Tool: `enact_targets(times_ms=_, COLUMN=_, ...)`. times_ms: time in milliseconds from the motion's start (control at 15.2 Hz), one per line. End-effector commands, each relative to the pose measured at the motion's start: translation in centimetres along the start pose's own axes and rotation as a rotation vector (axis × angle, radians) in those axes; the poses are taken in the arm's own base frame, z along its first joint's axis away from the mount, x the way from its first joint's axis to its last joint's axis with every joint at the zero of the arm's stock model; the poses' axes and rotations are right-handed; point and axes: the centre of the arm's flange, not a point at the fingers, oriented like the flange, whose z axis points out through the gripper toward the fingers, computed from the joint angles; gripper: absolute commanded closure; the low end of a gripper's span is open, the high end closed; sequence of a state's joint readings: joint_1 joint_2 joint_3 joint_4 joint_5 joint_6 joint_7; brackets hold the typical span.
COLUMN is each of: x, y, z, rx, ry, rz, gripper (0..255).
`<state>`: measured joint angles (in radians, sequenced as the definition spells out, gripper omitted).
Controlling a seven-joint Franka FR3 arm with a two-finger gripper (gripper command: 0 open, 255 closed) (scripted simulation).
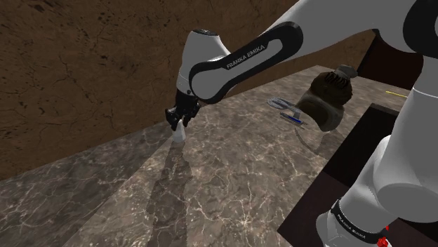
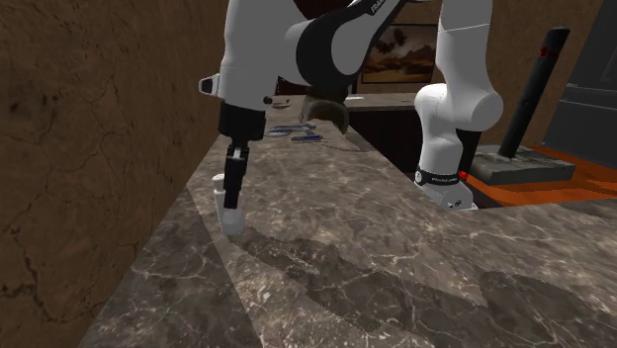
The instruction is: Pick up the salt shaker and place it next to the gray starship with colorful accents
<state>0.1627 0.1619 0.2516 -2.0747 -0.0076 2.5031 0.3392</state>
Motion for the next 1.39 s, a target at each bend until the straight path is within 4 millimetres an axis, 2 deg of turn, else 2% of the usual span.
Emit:
enact_targets(times_ms=0, x=0.2, y=-0.1, z=-0.9, rx=0.000, ry=0.000, rz=0.000, gripper=255)
enact_targets(times_ms=1320, x=2.7, y=-1.4, z=-11.0, rx=0.000, ry=0.000, rz=0.000, gripper=255)
